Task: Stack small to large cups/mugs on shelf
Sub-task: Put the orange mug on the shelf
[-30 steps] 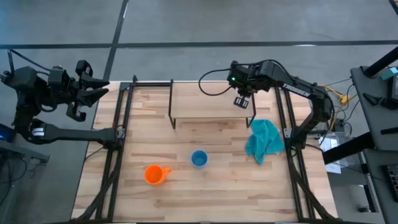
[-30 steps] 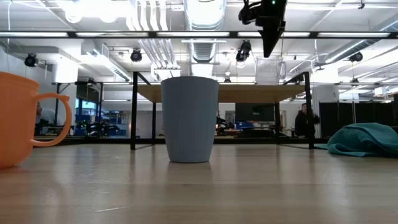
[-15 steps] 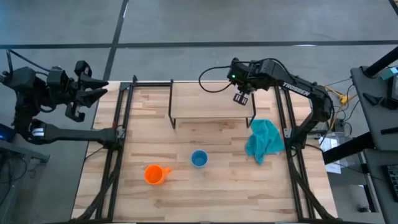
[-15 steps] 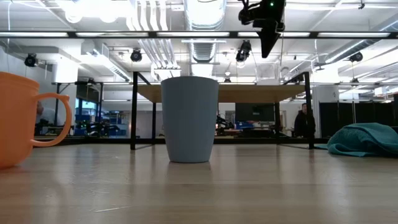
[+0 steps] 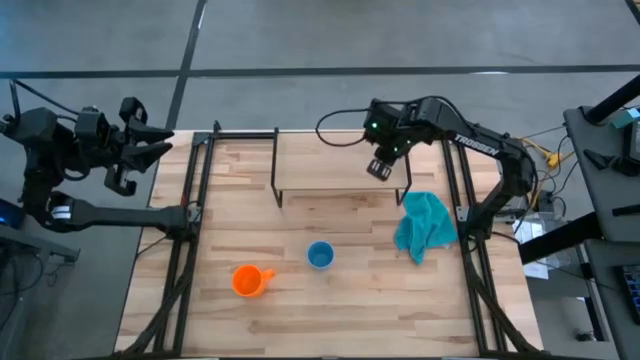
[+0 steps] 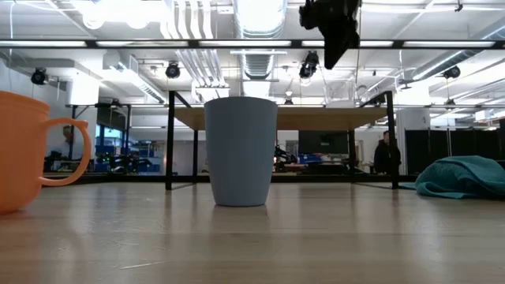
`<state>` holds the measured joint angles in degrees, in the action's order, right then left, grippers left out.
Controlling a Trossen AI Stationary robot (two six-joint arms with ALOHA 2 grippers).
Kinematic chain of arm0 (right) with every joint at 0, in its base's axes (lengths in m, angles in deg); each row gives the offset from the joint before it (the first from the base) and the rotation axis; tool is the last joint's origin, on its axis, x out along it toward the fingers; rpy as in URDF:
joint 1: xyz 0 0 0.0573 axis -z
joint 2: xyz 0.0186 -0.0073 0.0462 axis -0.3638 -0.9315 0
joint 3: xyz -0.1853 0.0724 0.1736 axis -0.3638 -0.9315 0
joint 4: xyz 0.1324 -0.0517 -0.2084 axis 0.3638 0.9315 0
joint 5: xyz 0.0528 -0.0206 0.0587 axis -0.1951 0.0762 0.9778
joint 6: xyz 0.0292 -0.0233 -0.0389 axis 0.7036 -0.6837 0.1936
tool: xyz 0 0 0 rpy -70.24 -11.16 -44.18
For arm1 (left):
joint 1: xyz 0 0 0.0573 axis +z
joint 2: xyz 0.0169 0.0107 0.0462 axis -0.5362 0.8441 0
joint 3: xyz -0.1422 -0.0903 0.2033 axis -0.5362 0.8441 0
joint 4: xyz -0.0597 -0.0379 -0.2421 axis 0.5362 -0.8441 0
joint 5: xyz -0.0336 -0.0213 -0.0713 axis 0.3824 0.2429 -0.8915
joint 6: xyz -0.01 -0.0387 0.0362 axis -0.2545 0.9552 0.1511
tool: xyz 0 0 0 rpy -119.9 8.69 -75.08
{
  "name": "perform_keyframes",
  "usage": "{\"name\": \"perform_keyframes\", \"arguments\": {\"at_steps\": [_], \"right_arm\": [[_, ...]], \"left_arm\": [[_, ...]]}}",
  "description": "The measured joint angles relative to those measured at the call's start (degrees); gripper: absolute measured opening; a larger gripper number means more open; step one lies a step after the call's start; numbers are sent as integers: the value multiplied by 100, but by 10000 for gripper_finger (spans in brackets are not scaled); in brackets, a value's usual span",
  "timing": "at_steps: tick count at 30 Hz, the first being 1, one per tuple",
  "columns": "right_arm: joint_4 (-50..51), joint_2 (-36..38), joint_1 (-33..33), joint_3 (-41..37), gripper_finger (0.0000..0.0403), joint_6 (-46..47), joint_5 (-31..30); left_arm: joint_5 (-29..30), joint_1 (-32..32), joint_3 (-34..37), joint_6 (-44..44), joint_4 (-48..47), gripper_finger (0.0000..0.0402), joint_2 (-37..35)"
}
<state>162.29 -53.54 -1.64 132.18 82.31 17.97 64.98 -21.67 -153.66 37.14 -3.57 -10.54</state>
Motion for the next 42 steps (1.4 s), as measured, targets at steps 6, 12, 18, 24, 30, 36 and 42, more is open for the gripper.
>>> {"name": "perform_keyframes", "arguments": {"at_steps": [6,12,18,24,30,36,42], "right_arm": [[-15,0,-639,-1,41,-189,198],[-20,0,-1569,-2,41,268,138],[-244,0,-2416,-2,41,27,-146],[-1436,-2,-2879,-2,41,-37,-165],[-2408,-4,-2950,-2,41,41,-163],[-2626,-7,-2948,-2,41,288,-160],[-2584,-9,-2994,-2,41,543,-140]], "left_arm": [[0,0,0,-715,-2,99,2],[0,-1,0,-952,-132,99,148],[2,-1,0,-1181,-436,99,325],[2,1,0,-998,-818,99,583],[-263,-1,0,-145,-1612,99,824],[-1096,-6,4,135,-1666,99,1229],[-1554,-6,98,158,-1936,99,1722]]}}
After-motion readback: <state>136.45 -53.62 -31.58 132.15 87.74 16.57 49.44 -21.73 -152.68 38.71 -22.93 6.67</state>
